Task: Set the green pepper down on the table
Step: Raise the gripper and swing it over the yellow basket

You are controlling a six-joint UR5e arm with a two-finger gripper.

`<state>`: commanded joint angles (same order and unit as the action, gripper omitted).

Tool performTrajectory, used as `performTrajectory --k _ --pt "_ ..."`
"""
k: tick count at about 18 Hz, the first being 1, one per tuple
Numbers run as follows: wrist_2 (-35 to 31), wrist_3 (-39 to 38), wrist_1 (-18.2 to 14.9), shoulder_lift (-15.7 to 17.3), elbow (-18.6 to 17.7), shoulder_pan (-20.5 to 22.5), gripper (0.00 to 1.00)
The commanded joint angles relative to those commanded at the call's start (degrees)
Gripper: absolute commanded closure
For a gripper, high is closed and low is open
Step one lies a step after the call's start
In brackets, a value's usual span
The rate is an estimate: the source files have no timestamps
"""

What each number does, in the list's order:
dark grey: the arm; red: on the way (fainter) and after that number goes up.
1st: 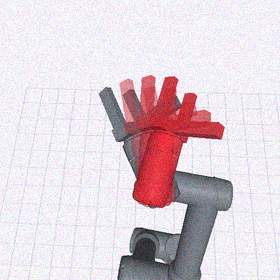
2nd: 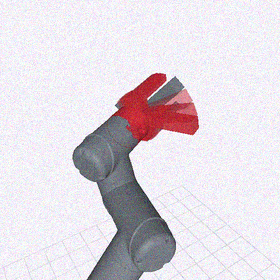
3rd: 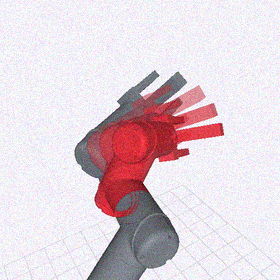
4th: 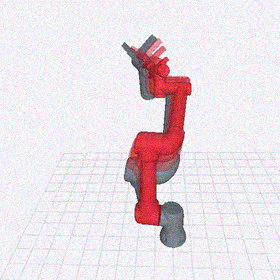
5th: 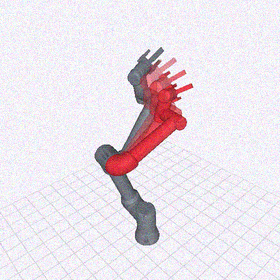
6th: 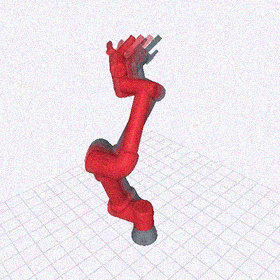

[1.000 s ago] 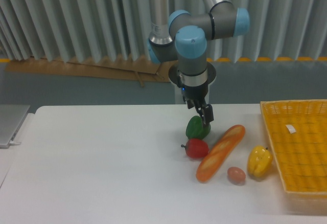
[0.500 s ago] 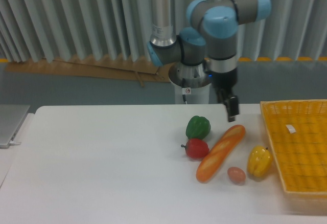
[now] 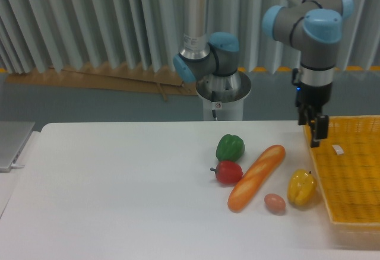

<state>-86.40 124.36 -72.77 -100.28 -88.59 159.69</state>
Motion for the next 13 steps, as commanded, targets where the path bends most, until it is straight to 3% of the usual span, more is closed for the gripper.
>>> performTrajectory --k 2,5,8,13 --pt "0.0 1.1 0.7 -0.8 0.1 0.4 0.0" --pt "-0.4 7.8 5.5 -3.1 0.1 2.3 0.0" --pt "-0.4 11.2 6.1 -6.1 0.5 3.6 0.0" --pt "-3.3 18.5 10.2 -10.6 2.4 5.8 0.0"
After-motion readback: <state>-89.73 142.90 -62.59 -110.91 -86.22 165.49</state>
